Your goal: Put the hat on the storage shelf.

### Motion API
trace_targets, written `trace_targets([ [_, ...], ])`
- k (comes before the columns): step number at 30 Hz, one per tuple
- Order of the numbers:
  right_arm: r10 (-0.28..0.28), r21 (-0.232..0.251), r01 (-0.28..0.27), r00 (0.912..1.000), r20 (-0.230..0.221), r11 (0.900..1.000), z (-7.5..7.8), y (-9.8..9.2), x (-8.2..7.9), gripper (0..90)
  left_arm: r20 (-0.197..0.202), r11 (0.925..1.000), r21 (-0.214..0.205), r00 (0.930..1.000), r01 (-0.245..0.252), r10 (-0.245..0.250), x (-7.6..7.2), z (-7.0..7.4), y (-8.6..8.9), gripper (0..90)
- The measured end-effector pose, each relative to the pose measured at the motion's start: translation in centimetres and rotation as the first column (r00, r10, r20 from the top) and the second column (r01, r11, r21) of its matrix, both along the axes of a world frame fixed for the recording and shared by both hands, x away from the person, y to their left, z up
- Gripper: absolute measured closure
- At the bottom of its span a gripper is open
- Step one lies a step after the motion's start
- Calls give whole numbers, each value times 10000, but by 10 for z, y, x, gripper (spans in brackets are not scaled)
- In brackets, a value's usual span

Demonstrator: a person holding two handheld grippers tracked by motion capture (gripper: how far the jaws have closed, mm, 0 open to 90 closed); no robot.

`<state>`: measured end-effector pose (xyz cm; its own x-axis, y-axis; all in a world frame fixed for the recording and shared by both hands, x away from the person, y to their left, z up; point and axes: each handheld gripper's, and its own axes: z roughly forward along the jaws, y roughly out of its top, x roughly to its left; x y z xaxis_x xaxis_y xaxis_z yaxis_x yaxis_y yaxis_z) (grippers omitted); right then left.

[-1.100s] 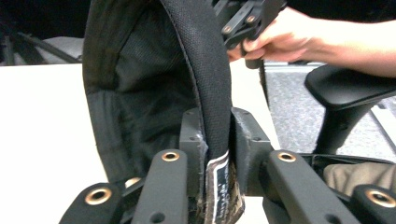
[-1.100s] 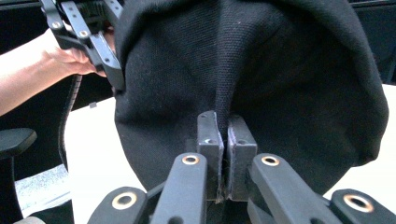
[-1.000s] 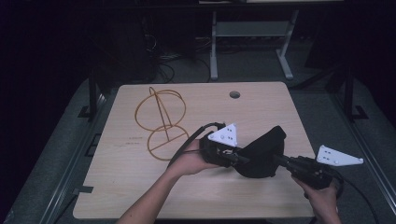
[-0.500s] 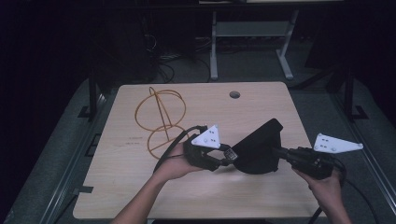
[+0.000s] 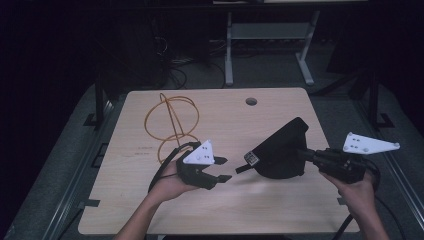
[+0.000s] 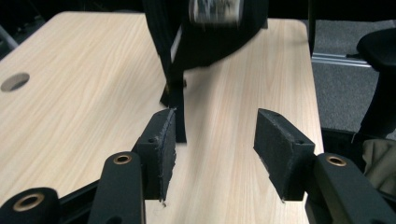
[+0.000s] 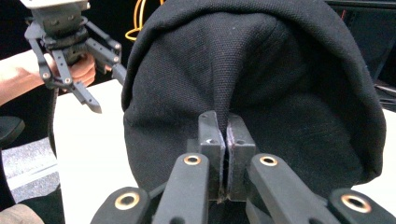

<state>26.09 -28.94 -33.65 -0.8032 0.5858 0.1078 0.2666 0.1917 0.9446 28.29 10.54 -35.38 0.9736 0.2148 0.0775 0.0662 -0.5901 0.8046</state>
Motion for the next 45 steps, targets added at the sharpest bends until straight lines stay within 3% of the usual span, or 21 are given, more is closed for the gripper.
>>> trace_targets([
  [7, 94, -254, -92, 9999, 68, 9996, 13, 2, 4, 876, -239, 9995, 48, 9992, -311, 312, -3, -16, 12, 448],
  [19, 216, -484, -208, 9996, 174, 9986, 30, 15, 15, 876, -297, 9976, 89, 9972, -688, 690, -11, -39, 25, 399],
  [27, 420, -570, -395, 9982, 438, 9976, 50, 31, 24, 876, -150, 9965, 164, 9965, -820, 822, -13, -46, 30, 366],
  [33, 661, -614, -625, 9960, 598, 9962, 63, 47, 31, 875, -202, 9955, -48, 9953, -943, 942, -18, -50, 34, 336],
  [45, 1109, -710, -1058, 9911, 730, 9919, 77, 75, 45, 876, -296, 9951, 271, 9950, -948, 956, -18, -57, 30, 288],
])
